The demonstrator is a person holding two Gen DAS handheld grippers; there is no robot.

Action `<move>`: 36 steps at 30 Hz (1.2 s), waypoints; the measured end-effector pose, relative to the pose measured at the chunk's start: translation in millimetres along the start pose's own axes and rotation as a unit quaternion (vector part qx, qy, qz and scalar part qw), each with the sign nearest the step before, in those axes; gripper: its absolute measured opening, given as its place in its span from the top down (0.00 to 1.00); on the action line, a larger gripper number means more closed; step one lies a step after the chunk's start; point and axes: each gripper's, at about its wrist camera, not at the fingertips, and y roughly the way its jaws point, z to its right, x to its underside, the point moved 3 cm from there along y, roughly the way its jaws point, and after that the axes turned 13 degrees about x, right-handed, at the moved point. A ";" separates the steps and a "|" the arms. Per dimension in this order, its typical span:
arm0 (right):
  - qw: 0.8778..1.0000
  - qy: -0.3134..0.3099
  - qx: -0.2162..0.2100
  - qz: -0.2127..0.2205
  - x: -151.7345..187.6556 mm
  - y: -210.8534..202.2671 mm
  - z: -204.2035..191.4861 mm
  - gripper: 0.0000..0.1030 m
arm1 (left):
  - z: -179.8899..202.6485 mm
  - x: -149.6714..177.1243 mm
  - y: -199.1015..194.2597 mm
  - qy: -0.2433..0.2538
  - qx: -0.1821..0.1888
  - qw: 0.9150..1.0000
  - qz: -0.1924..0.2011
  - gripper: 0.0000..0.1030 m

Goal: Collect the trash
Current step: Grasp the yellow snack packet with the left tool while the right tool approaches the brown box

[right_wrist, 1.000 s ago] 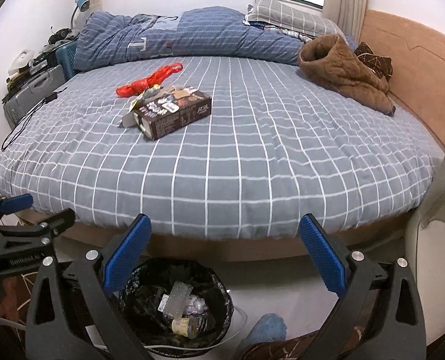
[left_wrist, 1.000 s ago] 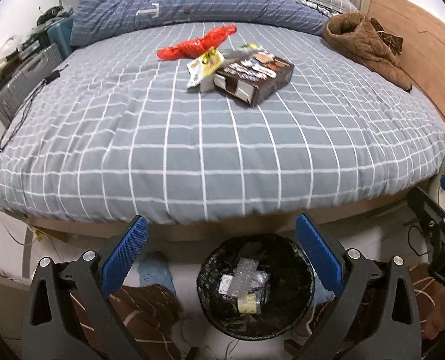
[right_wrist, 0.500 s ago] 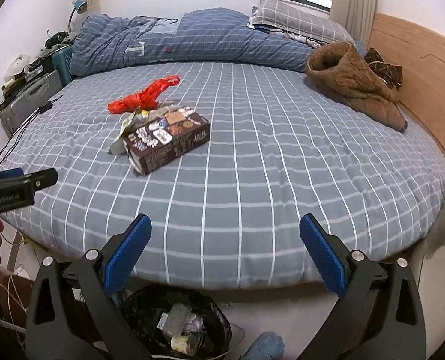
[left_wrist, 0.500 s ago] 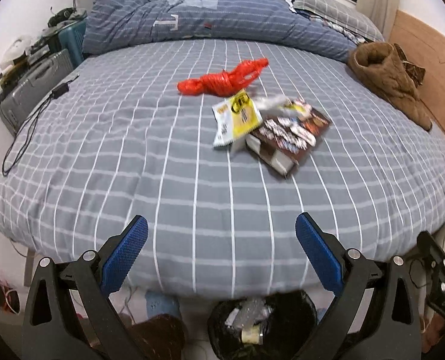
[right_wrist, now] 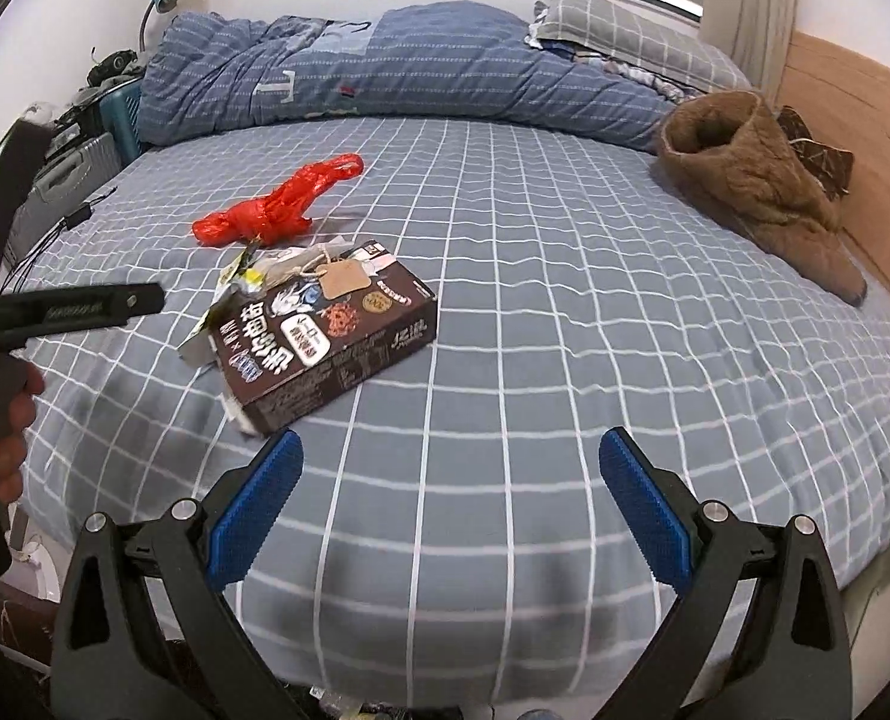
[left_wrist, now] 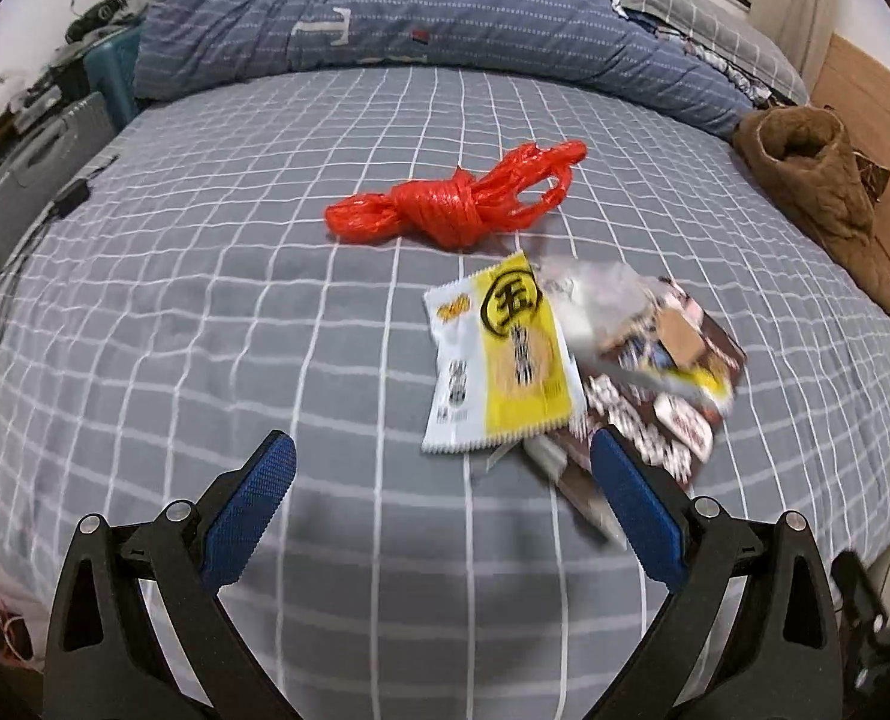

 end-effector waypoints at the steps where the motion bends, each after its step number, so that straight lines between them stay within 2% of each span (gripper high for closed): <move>1: 1.000 -0.001 -0.001 0.000 -2.5 4.5 -1.1 0.07 | -0.8 -4.3 6.0 -0.002 0.003 1.000 -0.002 0.06; 5: 1.000 -0.003 -0.008 0.004 -14.5 21.9 -4.3 0.08 | -3.8 -19.7 34.1 -0.004 0.010 1.000 -0.014 0.06; 15: 0.999 -0.004 -0.031 0.006 -23.1 43.1 -13.4 0.08 | -14.8 -28.0 90.5 -0.051 0.068 0.994 -0.062 0.14; 18: 0.999 -0.006 -0.035 0.003 -20.2 46.1 -15.4 0.07 | -20.6 -26.3 96.2 -0.064 0.069 0.993 -0.070 0.26; 21: 0.999 -0.007 -0.034 -0.001 -17.1 49.1 -16.8 0.07 | -19.2 -21.7 101.4 -0.053 0.057 0.994 -0.079 0.34; 23: 0.999 -0.004 -0.035 -0.005 -16.0 50.6 -16.9 0.07 | -18.0 -19.6 104.0 -0.048 0.046 0.994 -0.084 0.43; 25: 0.999 -0.003 -0.034 -0.007 -15.4 51.1 -17.7 0.08 | -17.5 -18.3 104.3 -0.044 0.035 0.995 -0.085 0.57; 27: 0.999 -0.003 -0.032 -0.008 -16.0 51.3 -18.9 0.08 | -16.8 -15.1 106.5 -0.037 0.021 0.995 -0.088 0.64; 29: 0.999 -0.004 -0.030 -0.008 -17.4 50.9 -21.1 0.08 | -16.7 -12.4 107.0 -0.034 0.020 0.996 -0.085 0.67; 31: 0.999 -0.006 -0.030 -0.008 -18.6 50.4 -22.7 0.08 | -17.8 -11.0 101.6 -0.035 0.020 0.996 -0.079 0.75; 36: 0.999 -0.011 -0.030 -0.006 -19.3 47.6 -27.7 0.08 | -16.2 -6.2 79.4 -0.018 0.014 0.998 -0.055 0.77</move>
